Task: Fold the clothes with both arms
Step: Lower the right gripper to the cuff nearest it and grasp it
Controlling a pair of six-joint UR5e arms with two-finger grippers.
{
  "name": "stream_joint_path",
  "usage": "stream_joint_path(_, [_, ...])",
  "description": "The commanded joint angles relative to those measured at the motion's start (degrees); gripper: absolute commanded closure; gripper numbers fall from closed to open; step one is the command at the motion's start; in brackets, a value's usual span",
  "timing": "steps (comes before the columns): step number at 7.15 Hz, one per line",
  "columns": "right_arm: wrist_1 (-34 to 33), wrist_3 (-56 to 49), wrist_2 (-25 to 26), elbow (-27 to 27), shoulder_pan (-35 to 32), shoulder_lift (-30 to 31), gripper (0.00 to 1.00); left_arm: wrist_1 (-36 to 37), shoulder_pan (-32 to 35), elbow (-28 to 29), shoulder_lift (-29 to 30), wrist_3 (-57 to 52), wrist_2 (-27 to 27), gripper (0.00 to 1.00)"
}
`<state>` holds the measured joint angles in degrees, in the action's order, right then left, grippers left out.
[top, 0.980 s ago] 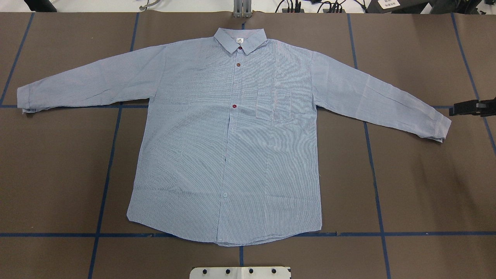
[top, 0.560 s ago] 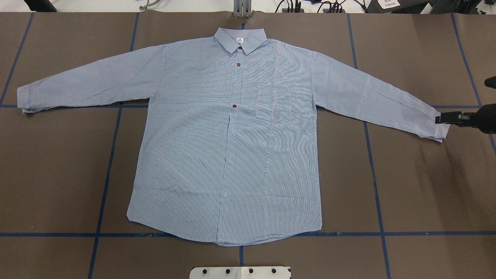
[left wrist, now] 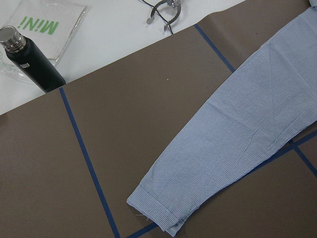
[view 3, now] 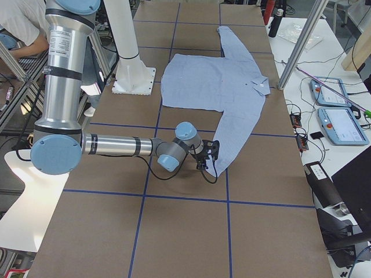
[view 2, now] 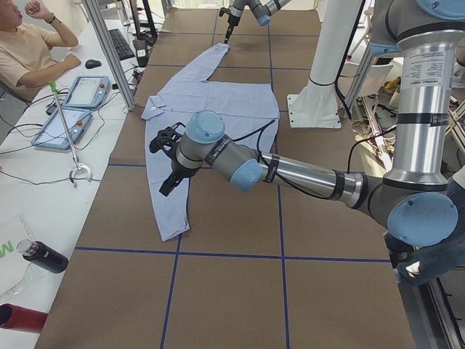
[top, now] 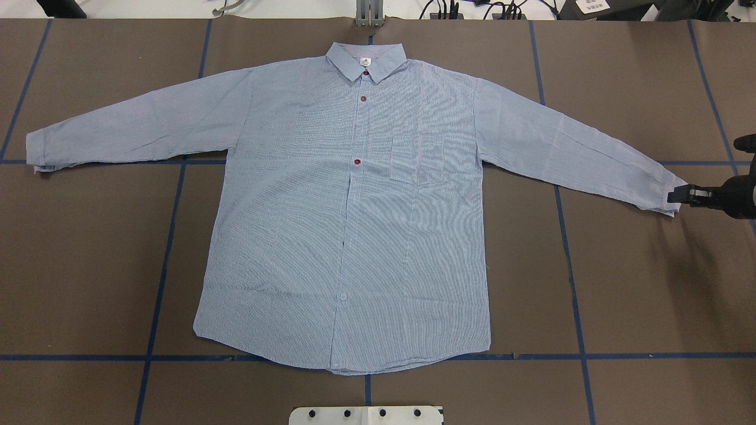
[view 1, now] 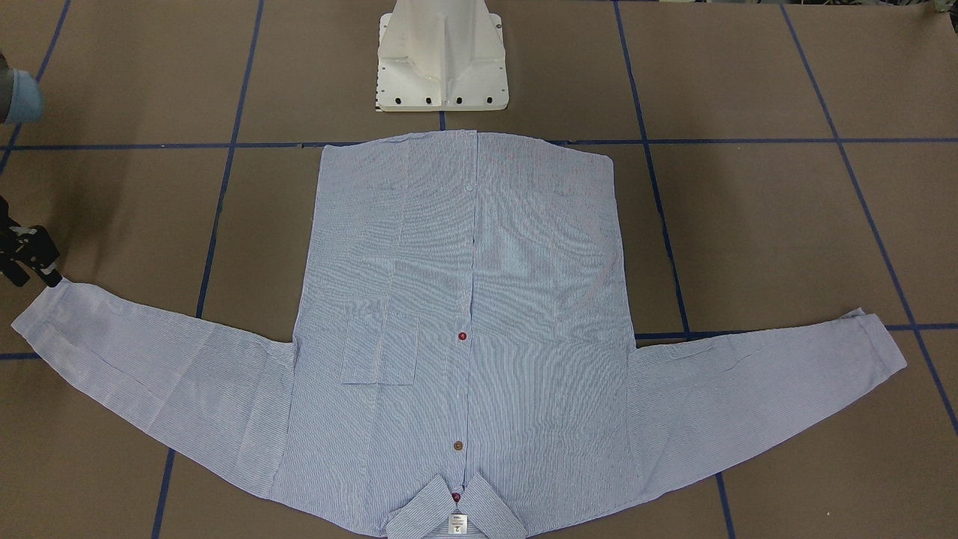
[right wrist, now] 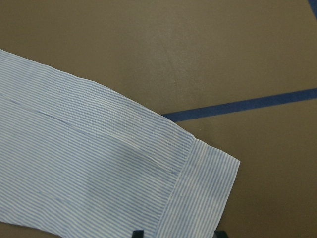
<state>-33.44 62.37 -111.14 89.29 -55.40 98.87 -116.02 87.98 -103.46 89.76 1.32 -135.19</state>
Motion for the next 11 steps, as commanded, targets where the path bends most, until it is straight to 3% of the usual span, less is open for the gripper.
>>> stream_joint_path(1, [0.04,0.82,0.57,-0.44,1.08,0.36,0.45,0.0,0.09,-0.08,-0.28,-0.17,-0.07,0.0])
stream_joint_path(9, [0.04,1.18,4.88,-1.67,4.51,0.28,0.53,0.0,0.09,0.01,-0.37,-0.26,-0.07,0.0])
stream_joint_path(10, [0.04,1.18,4.88,-1.67,4.51,0.28,0.81,0.0,0.0,0.1,-0.37,-0.26,-0.07,0.0])
stream_joint_path(11, [0.04,1.09,4.88,-1.58,4.6,0.28,1.0,0.0,0.09,0.1,-0.46,-0.26,-0.07,0.0])
